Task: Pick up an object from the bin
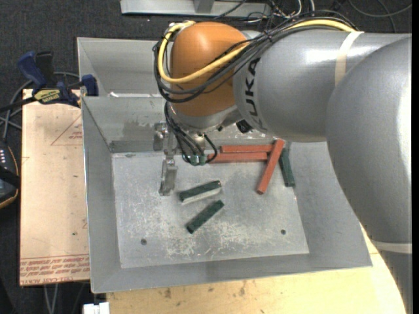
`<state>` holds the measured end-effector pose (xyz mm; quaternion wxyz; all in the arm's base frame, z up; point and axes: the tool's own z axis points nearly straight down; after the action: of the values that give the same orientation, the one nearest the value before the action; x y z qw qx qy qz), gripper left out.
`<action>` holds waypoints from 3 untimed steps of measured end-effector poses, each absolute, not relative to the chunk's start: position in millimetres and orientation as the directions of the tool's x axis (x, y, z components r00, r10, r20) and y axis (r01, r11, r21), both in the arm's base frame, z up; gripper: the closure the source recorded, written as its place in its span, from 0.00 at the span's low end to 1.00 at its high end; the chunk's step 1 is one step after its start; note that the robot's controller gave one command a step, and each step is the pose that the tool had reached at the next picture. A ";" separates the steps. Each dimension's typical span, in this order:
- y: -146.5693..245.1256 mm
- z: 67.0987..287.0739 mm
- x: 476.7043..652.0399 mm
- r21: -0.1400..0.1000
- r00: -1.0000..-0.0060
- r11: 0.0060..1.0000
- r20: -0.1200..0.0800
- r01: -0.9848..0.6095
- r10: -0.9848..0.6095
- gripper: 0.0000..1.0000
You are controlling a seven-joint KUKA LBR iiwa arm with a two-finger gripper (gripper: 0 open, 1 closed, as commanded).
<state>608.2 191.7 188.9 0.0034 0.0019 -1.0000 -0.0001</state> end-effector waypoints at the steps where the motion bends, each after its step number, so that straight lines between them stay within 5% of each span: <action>1: 121.1 124.9 578.8 -0.003 -0.999 0.999 0.008 0.037 0.037 0.00; 2: 75.9 67.7 582.7 0.001 -1.000 1.000 0.004 -0.025 -0.025 0.00; 3: 79.1 73.6 585.7 0.003 -1.000 1.000 -0.007 -0.029 -0.029 1.00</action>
Offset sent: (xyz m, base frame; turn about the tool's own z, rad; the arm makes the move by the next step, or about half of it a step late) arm -0.0273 -0.0664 -0.0594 0.0338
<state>585.7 79.1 73.6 -0.0035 0.0144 -0.9999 -0.0017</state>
